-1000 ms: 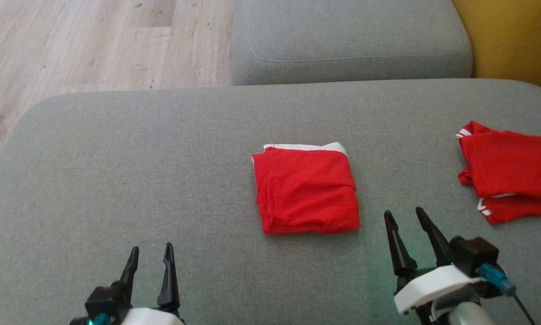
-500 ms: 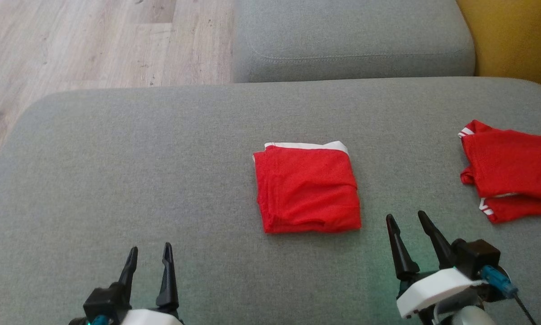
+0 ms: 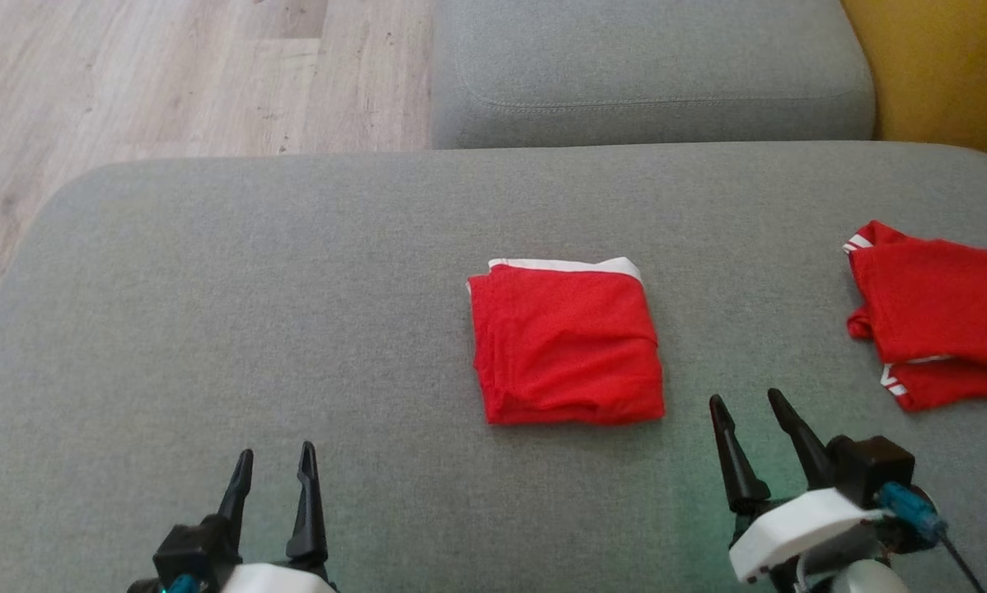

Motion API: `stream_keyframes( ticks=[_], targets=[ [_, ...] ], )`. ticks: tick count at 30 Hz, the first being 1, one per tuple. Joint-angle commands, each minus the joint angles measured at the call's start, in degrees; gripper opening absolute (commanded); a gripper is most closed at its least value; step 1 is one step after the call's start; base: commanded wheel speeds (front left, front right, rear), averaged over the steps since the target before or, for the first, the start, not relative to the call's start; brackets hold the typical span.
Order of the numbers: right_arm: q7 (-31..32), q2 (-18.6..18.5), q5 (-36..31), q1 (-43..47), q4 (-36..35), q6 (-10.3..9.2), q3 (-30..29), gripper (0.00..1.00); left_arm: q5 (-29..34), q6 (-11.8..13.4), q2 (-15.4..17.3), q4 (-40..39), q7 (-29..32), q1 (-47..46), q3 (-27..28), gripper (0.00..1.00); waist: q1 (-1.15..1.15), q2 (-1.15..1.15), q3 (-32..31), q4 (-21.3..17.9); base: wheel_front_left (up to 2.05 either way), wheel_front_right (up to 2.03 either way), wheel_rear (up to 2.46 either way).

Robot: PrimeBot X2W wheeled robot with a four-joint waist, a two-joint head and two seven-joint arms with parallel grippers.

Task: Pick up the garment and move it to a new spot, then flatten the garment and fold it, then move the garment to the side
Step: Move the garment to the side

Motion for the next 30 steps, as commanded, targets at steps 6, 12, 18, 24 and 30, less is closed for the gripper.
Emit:
stream_keyframes(
  ticks=[6,12,18,24,30],
  targets=[
    [4.2,0.0,-2.2,-5.4,-2.8,0.2,-1.1,1.0,0.9,-0.4,-0.1,-0.9,-0.7,-2.2,1.7,1.0,0.0,0.0,0.4,1.4,0.0,0.0,0.0],
    [13.1,0.0,-3.9,-12.1,-0.8,0.2,-4.2,1.0,1.3,-0.9,-0.9,-0.5,-0.7,-2.6,1.4,1.0,0.0,0.0,1.4,3.9,0.0,0.0,0.0],
    [23.6,0.0,-2.6,-19.3,5.4,0.2,-7.6,1.0,2.0,-1.7,-2.1,0.1,-0.7,-3.3,1.2,1.0,0.0,0.0,3.5,7.8,0.0,0.0,0.0],
    [28.0,-1.0,-0.5,-23.0,11.3,0.2,-8.9,1.0,2.7,-2.3,-3.0,0.9,-0.7,-4.2,1.7,1.0,0.0,0.0,5.9,10.9,0.0,0.0,0.0],
    [30.3,-2.0,0.6,-25.3,16.4,0.2,-8.7,1.0,3.5,-3.1,-3.7,1.3,-0.7,-5.0,2.5,1.0,0.0,0.0,7.8,12.4,0.0,0.0,0.0]
  ],
)
